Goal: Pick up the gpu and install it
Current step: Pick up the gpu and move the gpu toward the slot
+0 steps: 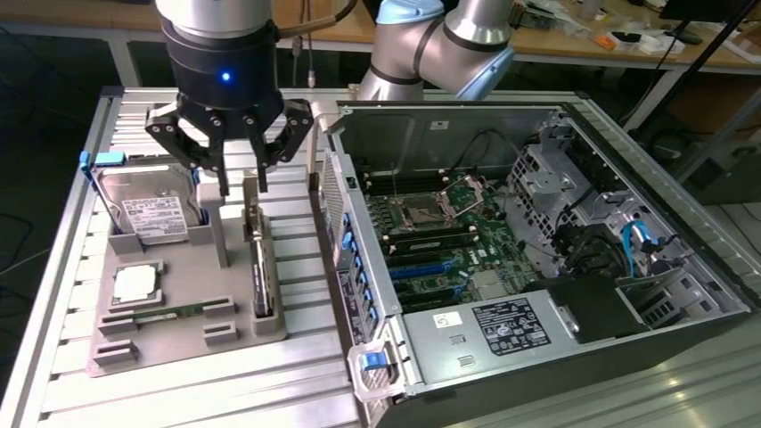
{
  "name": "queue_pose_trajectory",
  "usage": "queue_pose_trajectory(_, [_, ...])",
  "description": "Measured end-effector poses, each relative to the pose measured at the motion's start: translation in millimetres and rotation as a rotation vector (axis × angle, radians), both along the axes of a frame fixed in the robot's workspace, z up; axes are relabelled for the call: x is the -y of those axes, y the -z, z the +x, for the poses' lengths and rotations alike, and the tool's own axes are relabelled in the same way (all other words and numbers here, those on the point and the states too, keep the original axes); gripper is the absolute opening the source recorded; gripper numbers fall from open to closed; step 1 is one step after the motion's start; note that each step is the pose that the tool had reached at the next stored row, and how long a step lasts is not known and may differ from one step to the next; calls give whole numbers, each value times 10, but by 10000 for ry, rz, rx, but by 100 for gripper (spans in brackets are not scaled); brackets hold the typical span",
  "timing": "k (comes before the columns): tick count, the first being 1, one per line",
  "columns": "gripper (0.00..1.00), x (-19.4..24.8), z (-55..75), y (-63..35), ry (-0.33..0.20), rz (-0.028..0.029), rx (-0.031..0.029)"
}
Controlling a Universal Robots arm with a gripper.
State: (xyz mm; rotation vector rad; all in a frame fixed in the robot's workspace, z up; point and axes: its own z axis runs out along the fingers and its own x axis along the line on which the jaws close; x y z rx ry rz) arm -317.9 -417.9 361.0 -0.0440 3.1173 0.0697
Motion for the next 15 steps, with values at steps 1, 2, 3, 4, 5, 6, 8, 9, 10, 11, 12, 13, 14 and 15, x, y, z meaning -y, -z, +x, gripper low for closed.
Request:
queue_pose_trajectory(1, [43,9,0,19,-20,0,0])
queue_pose_trajectory(2, [43,21,0,38,-39,0,-1])
queue_pose_trajectory(3, [43,32,0,55,-57,0,-1])
queue_pose_trajectory(4, [43,42,0,72,-73,0,-1])
queue_pose_trajectory(5, [43,55,0,91,-90,-1,-2])
queue_pose_trajectory(6, [43,68,0,109,-107,0,-1])
queue_pose_trajectory(8, [43,96,-1,144,-144,-1,-3])
queue_pose_trajectory(9, [43,112,-1,164,-162,-1,-2])
queue_pose_trajectory(10, [43,130,0,186,-183,1,0])
queue_pose_trajectory(11, [43,145,0,203,-199,0,-1])
queue_pose_trajectory(12, [43,163,0,223,-218,1,-1])
queue_pose_trajectory(13, [43,176,0,239,-231,1,-1])
queue_pose_trajectory(14, [43,193,0,259,-248,0,-1])
queue_pose_trajectory(15, [43,208,0,276,-260,1,0])
